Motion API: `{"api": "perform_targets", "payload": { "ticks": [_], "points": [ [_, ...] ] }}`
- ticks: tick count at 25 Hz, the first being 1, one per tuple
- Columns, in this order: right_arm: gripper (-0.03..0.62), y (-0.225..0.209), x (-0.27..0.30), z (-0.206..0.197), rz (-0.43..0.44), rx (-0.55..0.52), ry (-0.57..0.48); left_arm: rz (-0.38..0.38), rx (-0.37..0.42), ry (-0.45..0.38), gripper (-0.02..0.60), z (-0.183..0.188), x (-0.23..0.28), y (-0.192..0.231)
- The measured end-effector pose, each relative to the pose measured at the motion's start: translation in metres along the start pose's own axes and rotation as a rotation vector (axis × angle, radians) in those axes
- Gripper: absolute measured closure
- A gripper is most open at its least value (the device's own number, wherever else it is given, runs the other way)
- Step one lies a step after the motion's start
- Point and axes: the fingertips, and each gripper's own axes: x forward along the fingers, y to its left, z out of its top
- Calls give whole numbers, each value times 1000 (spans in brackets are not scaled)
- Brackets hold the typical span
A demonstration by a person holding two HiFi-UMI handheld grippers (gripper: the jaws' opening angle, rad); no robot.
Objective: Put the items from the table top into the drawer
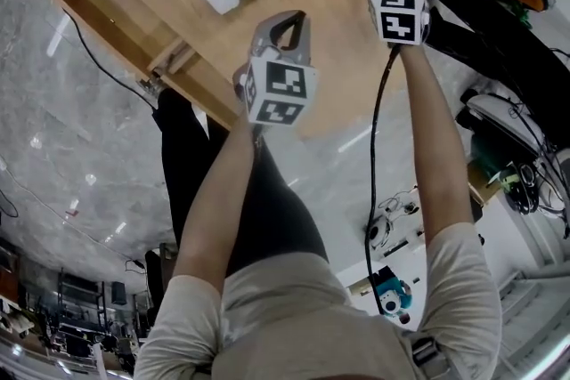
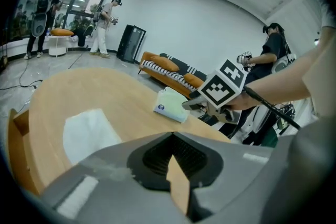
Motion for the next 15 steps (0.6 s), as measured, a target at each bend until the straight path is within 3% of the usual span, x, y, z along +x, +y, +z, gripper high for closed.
{"api": "perform_targets", "payload": {
  "ticks": [4, 8, 10, 12, 15],
  "points": [
    [330, 2, 13, -8, 25, -28, 52, -7, 30, 23, 561, -4, 9, 0],
    [337, 0, 18, -12, 16, -43, 72, -5, 13, 16, 561, -1, 8, 2],
    [492, -2, 16, -11, -11, -64, 66, -4, -4, 18, 561, -3, 6, 3],
    [582, 1, 14, -8, -9, -95, 58, -6, -15, 21, 561, -5, 4, 4],
    [588, 12, 4, 2, 2, -124, 25, 1, -32, 14, 561, -4, -1, 8]
  ]
}}
